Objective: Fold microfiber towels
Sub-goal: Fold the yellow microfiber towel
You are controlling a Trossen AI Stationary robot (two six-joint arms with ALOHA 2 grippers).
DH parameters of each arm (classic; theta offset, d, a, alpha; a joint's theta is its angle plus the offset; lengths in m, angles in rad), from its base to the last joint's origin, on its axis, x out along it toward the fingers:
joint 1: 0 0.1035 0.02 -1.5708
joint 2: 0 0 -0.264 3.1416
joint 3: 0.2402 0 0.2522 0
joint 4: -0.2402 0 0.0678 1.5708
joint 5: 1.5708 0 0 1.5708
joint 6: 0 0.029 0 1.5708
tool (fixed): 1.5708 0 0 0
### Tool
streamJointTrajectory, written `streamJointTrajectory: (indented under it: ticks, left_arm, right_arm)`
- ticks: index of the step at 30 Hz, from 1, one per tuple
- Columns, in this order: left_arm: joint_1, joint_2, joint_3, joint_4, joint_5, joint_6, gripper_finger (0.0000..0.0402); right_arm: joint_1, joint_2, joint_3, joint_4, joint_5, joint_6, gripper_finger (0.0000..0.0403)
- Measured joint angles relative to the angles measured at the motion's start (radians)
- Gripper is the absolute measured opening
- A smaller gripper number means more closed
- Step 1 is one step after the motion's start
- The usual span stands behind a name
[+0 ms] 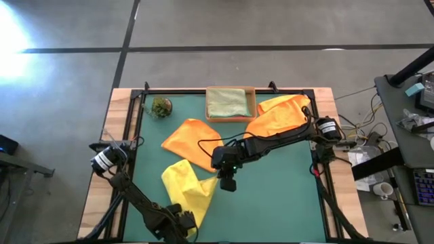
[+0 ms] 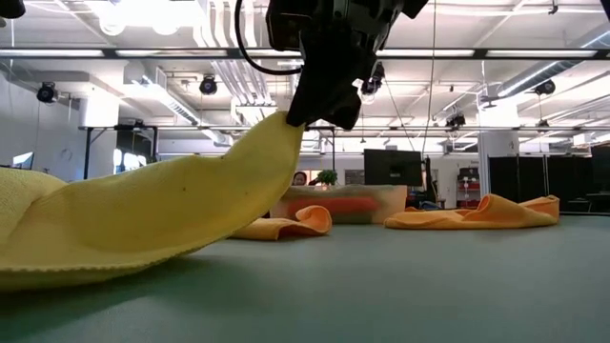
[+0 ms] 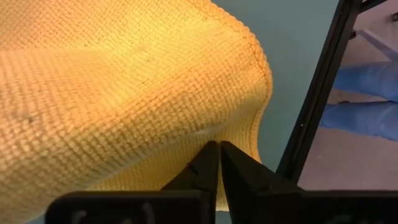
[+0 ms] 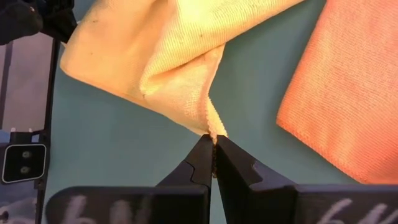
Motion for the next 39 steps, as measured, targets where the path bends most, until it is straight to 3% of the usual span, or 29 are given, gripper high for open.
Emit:
streamJointTrajectory:
  ticks: [8, 11, 20, 26, 33, 39]
  left_arm:
    - [0.004, -0.064, 0.000, -0.046, 0.020, -0.023, 0.0019]
    - [0.009, -0.117, -0.012, -0.213, 0.018, -0.094, 0.0044]
    - [0.009, -0.225, -0.039, -0.440, 0.008, -0.285, 0.0145]
    - [0.006, -0.227, -0.037, -0.288, 0.021, -0.209, 0.0180]
    - [0.000, -0.227, -0.060, -0.301, 0.027, -0.182, 0.0182]
    - [0.000, -0.201, -0.118, -0.205, 0.027, -0.180, 0.0183]
  right_arm:
    - [0.000, 0.000, 0.000, 0.000, 0.000, -0.003, 0.0008]
    - [0.000, 0.000, 0.000, 0.000, 0.000, -0.009, 0.0008]
    - [-0.008, -0.009, 0.000, -0.002, 0.000, -0.010, 0.0008]
    - [-0.014, -0.016, 0.000, -0.002, 0.000, -0.011, 0.0008]
    - [-0.017, -0.017, 0.000, -0.002, 0.000, -0.022, 0.0008]
    - [-0.017, -0.017, 0.000, -0.003, 0.000, -0.023, 0.0008]
